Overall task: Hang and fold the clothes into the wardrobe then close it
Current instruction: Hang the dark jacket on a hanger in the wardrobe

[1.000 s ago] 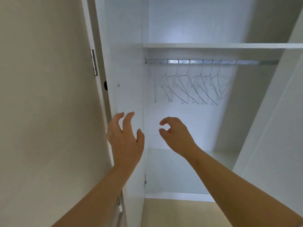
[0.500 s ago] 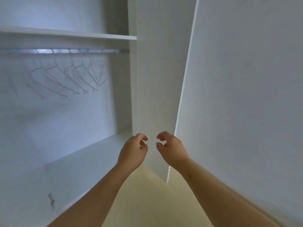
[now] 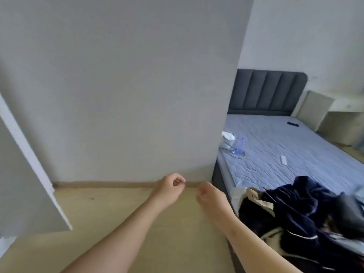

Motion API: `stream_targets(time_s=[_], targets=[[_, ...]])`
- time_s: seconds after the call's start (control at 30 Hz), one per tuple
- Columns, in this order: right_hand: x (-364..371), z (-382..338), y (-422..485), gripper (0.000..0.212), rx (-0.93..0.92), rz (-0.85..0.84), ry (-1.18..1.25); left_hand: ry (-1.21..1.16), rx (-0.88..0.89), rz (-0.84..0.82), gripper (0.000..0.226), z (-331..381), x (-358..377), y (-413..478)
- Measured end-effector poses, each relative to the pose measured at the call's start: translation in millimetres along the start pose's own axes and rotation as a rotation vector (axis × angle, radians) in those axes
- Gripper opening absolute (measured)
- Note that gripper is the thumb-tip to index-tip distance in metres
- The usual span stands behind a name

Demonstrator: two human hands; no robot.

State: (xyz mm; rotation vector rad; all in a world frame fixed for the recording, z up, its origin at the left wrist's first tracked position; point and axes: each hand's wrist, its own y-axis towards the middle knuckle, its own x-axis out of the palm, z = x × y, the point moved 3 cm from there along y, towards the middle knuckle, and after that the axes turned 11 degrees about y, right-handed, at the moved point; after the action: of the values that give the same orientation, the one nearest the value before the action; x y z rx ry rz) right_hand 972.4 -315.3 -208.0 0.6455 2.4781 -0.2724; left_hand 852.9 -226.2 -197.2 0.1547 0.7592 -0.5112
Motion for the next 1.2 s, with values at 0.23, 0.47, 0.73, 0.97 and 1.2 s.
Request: stream_targets(time_s=[0.23,0.47,0.73,0.97,1.2], targets=[[-102.9,112.0,-36.0,0.016,0.246,0.223,0.037,0.095,0.075,-0.269,0.018,72.8,132.6,24.3],[-159.9,193.9,-38.7,0.011,0.473,0.360,0.111,0.073,0.181,-0.513,0.017,120.4,237.5,62.0],[-223.7,264.7,16.5,0.018,0.678,0.403,0.104,0.175,0.327,-0.734,0.011,183.7,325.1,142.6],[-263.9,318.4,42.2,0.013,0.754,0.460,0.183,0.278,0.344,-0.841,0.011,224.8,401.3,175.3],[-312.8,399.3,51.4,0.013,0.806,0.436,0.241,0.285,0.283,-0.859,0.009,260.8,480.3,187.4]])
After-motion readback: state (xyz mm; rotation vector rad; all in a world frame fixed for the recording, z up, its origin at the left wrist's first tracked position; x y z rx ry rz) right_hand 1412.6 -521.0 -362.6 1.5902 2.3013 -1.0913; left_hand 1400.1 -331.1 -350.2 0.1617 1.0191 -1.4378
